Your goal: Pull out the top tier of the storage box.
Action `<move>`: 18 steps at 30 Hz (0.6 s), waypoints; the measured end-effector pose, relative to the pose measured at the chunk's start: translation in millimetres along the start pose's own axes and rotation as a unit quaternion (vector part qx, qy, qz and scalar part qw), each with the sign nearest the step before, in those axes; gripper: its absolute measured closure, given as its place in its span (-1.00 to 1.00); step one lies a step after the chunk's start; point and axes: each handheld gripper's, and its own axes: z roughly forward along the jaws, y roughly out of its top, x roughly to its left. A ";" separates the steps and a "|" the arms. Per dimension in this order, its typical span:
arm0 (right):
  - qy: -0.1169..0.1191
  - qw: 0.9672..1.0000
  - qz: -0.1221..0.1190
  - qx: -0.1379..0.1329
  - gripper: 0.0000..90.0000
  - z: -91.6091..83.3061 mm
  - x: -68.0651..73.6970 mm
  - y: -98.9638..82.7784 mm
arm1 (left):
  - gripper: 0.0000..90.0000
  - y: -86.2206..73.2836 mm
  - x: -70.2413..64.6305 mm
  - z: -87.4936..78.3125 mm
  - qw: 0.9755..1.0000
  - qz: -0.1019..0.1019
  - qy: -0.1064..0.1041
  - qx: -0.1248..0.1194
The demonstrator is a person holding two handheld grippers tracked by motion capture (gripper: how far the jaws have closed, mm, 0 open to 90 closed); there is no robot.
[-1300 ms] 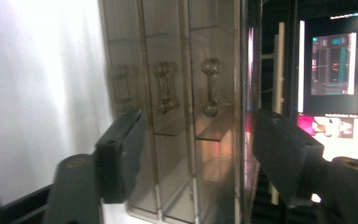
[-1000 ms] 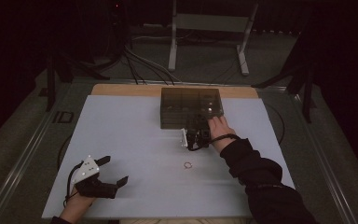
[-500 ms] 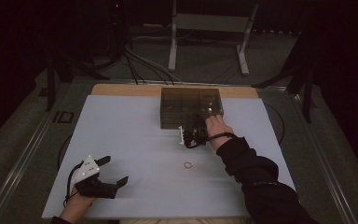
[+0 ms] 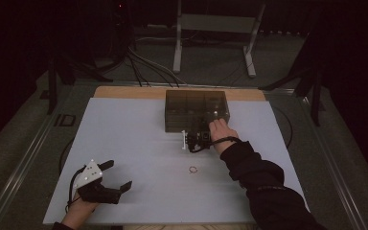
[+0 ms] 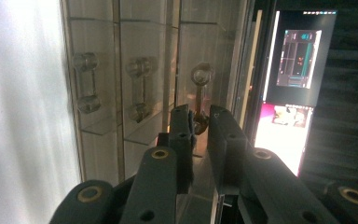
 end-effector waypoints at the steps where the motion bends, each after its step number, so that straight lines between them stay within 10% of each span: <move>1: -0.001 1.000 0.001 0.000 0.80 -0.5 0.2 -0.1 | -1.00 0.0 0.3 0.0 1.000 -0.001 0.000 -0.001; 18: 0.006 1.000 -0.001 -0.011 0.80 -16.0 2.4 -4.5 | -1.00 -0.1 0.3 0.0 1.000 -0.001 0.000 0.000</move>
